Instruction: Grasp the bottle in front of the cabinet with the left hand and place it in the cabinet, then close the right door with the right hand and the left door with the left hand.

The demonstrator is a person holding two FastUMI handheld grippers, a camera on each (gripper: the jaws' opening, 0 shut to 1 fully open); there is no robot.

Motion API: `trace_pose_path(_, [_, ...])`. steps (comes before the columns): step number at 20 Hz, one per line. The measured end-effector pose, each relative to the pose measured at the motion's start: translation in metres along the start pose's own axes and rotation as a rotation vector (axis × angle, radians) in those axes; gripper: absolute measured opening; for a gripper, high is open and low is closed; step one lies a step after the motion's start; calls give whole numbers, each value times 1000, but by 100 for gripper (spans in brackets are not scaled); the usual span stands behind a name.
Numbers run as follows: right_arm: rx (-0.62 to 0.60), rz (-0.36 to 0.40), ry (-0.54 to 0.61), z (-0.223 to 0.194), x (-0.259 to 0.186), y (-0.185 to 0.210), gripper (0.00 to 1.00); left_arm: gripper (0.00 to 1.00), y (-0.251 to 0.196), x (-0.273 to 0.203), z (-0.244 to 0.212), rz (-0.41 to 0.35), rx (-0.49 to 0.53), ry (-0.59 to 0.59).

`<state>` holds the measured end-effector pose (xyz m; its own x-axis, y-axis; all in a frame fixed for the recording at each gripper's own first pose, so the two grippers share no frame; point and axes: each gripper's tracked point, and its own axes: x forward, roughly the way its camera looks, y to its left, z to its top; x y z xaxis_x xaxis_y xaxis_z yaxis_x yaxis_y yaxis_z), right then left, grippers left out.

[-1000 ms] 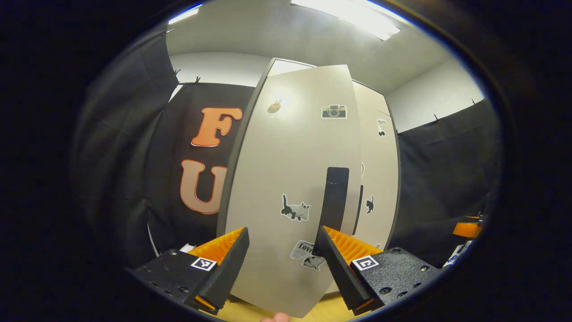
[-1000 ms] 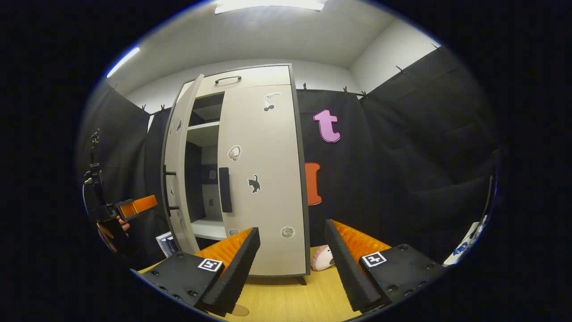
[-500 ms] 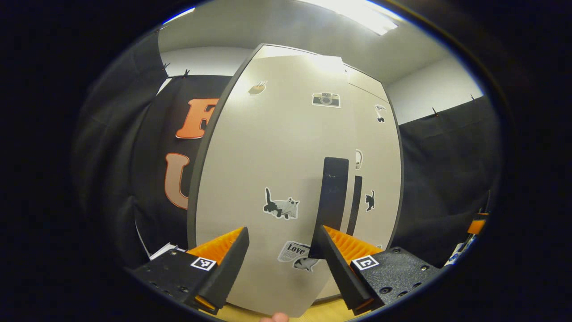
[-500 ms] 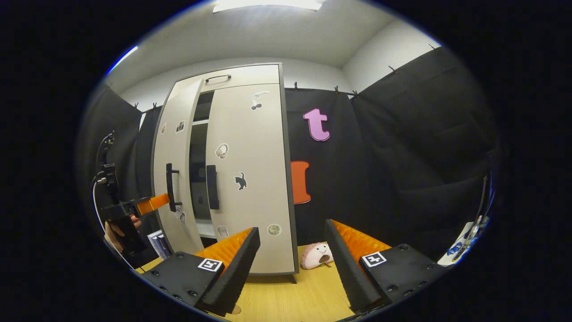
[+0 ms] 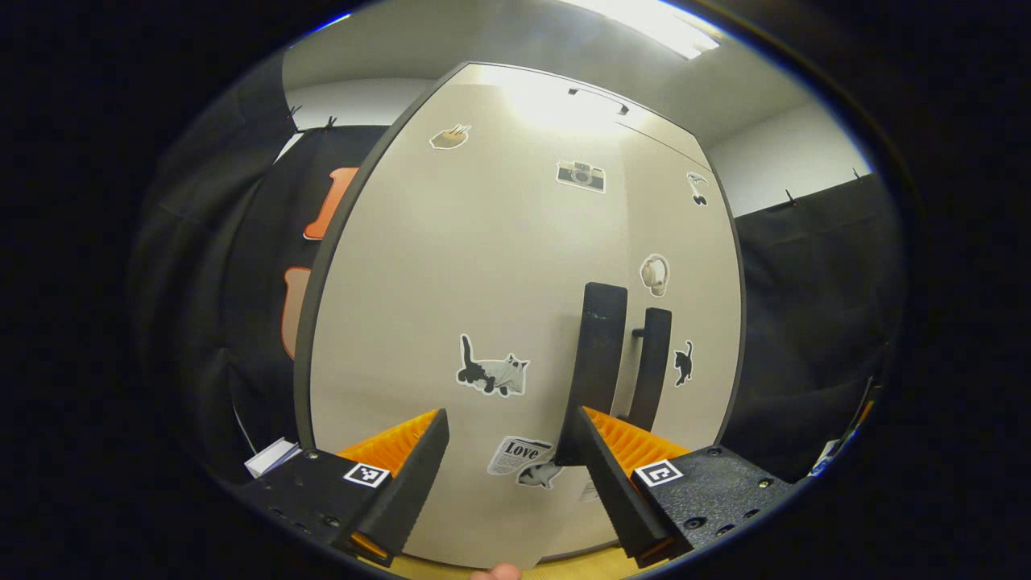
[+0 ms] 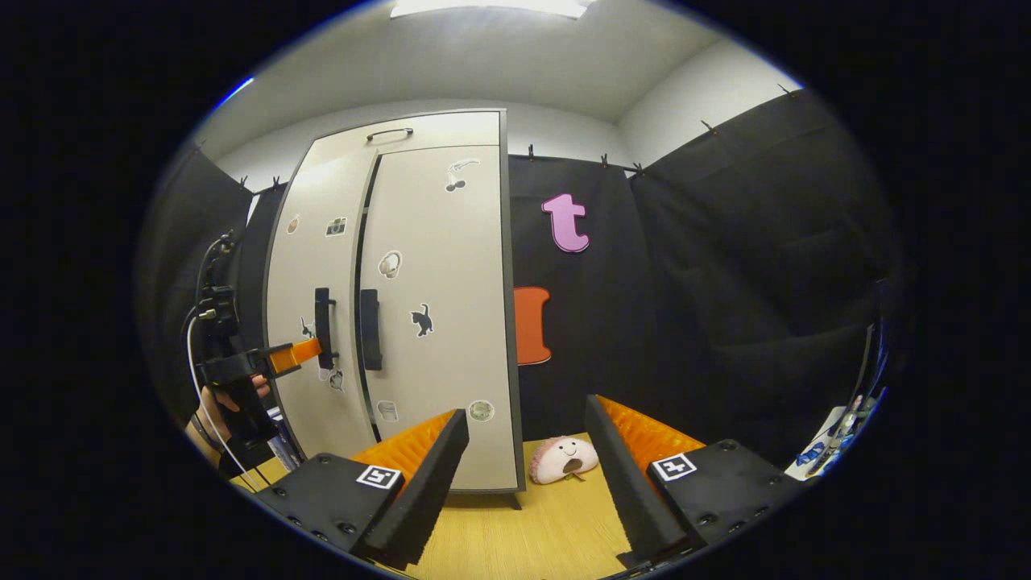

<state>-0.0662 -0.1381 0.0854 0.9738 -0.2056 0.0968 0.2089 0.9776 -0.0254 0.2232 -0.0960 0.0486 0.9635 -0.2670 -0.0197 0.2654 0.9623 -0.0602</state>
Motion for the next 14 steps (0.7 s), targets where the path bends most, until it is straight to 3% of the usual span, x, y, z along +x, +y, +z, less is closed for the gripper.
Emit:
trace_pose_path(6, [11, 17, 17, -11, 4, 6, 97, 96, 1, -1, 2, 30, 13, -9])
trace_pose_path(14, [18, 82, 41, -28, 9, 36, 97, 95, 11, -74, 38, 20, 24, -65])
